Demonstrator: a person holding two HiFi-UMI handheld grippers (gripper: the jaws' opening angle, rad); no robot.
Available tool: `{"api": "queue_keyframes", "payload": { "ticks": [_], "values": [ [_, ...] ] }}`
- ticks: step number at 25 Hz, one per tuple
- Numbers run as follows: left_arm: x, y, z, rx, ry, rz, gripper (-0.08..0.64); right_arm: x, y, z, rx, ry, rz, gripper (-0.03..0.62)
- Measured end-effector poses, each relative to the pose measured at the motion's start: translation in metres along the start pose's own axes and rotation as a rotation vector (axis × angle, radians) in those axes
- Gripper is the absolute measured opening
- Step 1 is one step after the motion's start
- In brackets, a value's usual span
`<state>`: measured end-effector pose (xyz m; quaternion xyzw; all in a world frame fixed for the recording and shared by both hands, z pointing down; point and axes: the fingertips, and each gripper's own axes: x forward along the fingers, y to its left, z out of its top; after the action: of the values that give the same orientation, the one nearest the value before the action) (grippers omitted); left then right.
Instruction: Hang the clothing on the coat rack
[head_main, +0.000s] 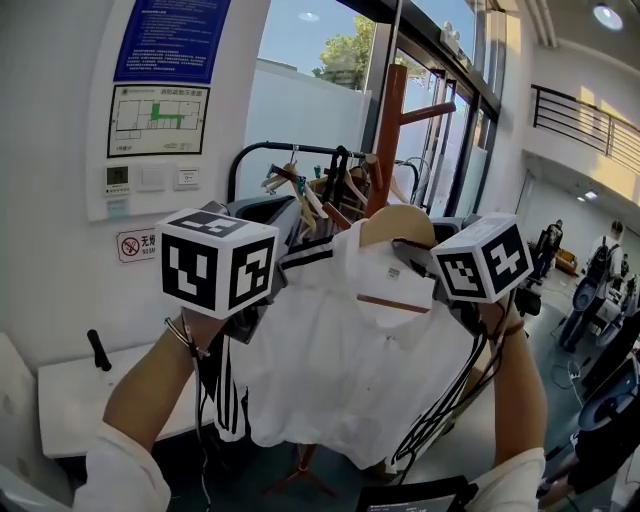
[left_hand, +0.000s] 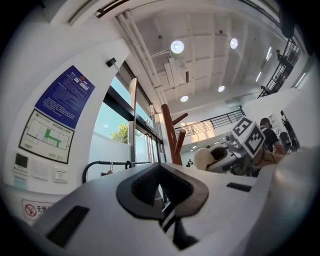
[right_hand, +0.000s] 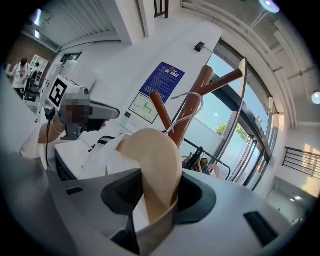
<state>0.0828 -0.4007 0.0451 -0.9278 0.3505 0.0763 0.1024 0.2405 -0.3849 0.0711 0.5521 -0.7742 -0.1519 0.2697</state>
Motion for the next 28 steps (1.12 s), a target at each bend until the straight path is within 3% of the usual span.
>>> {"api": "queue_keyframes", "payload": {
  "ticks": [28],
  "values": [
    [0.012,-0.001,-0.044,-0.089,0.007,-0.042,0.009,0.060,0.006,-0.011,-0.009,0.089,0.083,0.170]
  ]
}}
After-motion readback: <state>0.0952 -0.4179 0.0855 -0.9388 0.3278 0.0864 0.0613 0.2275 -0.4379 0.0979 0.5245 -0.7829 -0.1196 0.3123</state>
